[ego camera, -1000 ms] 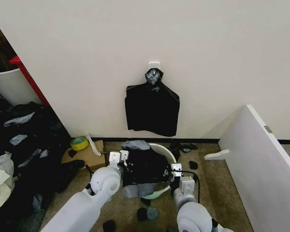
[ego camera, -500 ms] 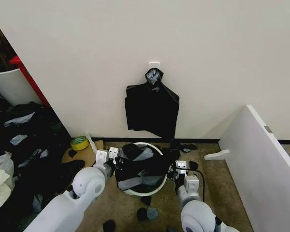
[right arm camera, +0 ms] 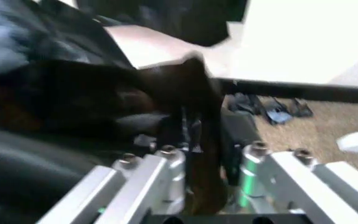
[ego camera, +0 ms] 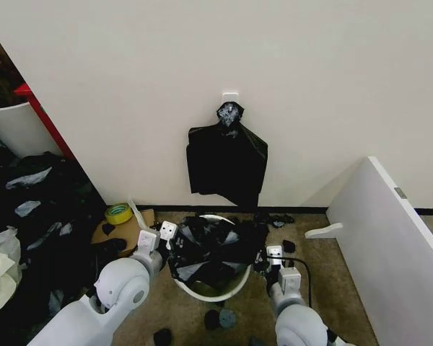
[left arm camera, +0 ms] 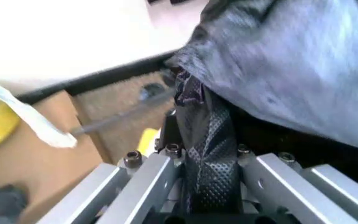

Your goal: Place the garbage bag over the trash bin.

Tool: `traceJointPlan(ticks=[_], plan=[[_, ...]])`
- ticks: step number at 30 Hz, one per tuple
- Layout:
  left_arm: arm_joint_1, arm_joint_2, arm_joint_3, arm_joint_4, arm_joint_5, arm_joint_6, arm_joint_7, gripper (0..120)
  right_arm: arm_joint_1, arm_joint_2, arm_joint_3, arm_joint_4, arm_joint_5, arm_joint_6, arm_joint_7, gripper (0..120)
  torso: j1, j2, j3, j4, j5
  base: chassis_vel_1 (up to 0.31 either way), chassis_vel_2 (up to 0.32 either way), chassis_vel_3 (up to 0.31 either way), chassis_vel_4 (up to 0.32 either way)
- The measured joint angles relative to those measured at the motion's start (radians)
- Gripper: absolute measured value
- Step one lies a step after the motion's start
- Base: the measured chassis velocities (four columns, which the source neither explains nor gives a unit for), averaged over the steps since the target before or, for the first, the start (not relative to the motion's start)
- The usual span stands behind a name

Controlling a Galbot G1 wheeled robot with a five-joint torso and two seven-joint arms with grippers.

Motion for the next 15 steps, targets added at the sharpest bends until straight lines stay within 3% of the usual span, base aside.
traceJointPlan(ticks=[2,7,11,14,15], plan=[[-0.024,0.008,0.000,0.018,0.007,-0.013,0.009,5,-0.031,-0.038,-0.019,0.041,-0.101,0.026,-0.028,30,0.000,0.000,0.000,-0.0002,-0.0001,0.000,0.000,0.000,0.000],[-0.037,0.024,0.004,0.024,0.010,-0.026,0.020,5,-0.051,-0.099,-0.037,0.046,-0.299,0.096,-0.097,44,0.000,0.000,0.000,-0.0002,0.0000,0.000,0.000,0.000,0.000],[-0.055,0.036,0.019,0.026,0.016,-0.035,0.035,5,-0.044,-0.136,-0.029,-0.029,-0.589,0.218,-0.181,61,0.000,0.000,0.000,-0.0001,0.0001,0.000,0.000,0.000,0.000],[-0.060,0.039,0.026,0.026,0.017,-0.036,0.040,5,-0.034,-0.136,-0.018,-0.055,-0.664,0.250,-0.200,66,0.000,0.000,0.000,-0.0003,0.0001,0.000,0.000,0.000,0.000],[-0.064,0.042,0.034,0.027,0.018,-0.037,0.046,5,-0.016,-0.133,0.005,-0.103,-0.787,0.302,-0.235,74,0.000,0.000,0.000,-0.0001,0.0002,0.000,0.000,0.000,0.000]])
